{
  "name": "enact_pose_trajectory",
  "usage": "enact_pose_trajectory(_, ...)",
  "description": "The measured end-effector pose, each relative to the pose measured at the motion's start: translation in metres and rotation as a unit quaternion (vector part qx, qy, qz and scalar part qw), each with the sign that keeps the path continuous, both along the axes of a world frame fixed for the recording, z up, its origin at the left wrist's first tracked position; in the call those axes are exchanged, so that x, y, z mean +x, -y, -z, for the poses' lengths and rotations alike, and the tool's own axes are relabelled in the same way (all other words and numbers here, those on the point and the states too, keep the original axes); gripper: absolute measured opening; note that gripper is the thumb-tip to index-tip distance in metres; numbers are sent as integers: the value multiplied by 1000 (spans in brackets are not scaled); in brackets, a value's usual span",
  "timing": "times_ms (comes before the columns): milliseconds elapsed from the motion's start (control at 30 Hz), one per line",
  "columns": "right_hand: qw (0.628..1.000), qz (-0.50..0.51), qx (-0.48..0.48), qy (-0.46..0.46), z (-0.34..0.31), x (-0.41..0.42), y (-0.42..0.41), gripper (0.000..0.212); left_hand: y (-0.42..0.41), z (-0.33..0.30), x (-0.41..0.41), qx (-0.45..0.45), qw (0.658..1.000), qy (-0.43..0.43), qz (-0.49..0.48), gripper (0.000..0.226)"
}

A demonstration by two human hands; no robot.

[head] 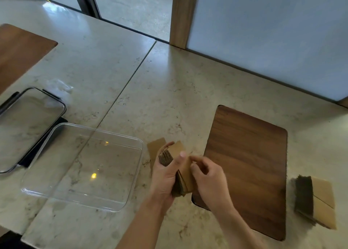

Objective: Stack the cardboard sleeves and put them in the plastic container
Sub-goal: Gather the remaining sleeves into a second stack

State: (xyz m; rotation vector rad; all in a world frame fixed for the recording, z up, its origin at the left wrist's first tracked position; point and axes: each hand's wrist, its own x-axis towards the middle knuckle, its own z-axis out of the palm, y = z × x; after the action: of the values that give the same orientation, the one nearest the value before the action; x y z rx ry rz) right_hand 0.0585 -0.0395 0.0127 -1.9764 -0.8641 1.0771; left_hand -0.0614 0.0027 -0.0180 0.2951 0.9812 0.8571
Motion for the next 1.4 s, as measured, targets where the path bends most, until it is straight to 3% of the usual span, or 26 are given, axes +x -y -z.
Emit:
enact_pose_trajectory(67, 1000, 18, 17, 3, 5, -6, 16, 20, 9, 4, -1, -6, 1000, 10, 0, 66)
enact_pose_trajectory(167, 992, 58, 25, -109, 6, -7, 26, 22, 21, 8, -8, -25, 999, 22, -3, 68)
enact_pose_trajectory(300, 981, 50, 52, -181, 0, -2, 34, 32, 29, 5, -15, -31, 999, 10, 12, 88)
enact_pose_trajectory(400, 972, 57, 109, -199, -4, 15, 31, 38, 32, 3, -21, -80, 993, 84, 22, 107)
enact_pose_trajectory(533, 952, -60, 170, -248, -5, 26, 27, 43, 36, -1, -23, -105, 981, 135, 86, 116)
enact_pose_trajectory(633, 951, -148, 139, -231, 1, 26, 29, 61, 39, -6, -23, -106, 973, 160, 131, 106)
enact_pose_trajectory(800, 944, -186, 78, -262, 8, 25, 30, 61, 47, 0, -29, -83, 981, 125, 119, 82)
enact_pose_trajectory(867, 964, -92, 99, -228, 12, 19, 30, 59, 52, 3, -34, -91, 979, 159, 91, 73)
enact_pose_trajectory(967, 994, 73, 83, 13, 18, 4, 20, 37, 62, 6, -43, -84, 984, 152, 45, 70)
enact_pose_trajectory(1033, 993, 19, 36, 109, 20, -13, 4, 7, 69, 8, -49, -73, 992, 100, 22, 70)
enact_pose_trajectory(1133, 947, -181, -83, 253, 25, -46, -21, 55, 77, 10, -57, -66, 997, 28, -35, 63)
enact_pose_trajectory(1200, 910, -220, -113, 332, 26, -63, -31, 66, 79, 10, -62, -54, 996, 10, -66, 57)
enact_pose_trajectory(1267, 929, -189, -93, 306, 30, -66, -34, 55, 79, 10, -65, -48, 996, -3, -73, 57)
enact_pose_trajectory(1333, 971, -104, -74, 202, 28, -53, -30, 29, 80, 11, -66, -51, 996, -22, -76, 71)
enact_pose_trajectory(1400, 987, -33, -63, 141, 28, -31, -19, 10, 78, 10, -63, -56, 995, -35, -80, 85)
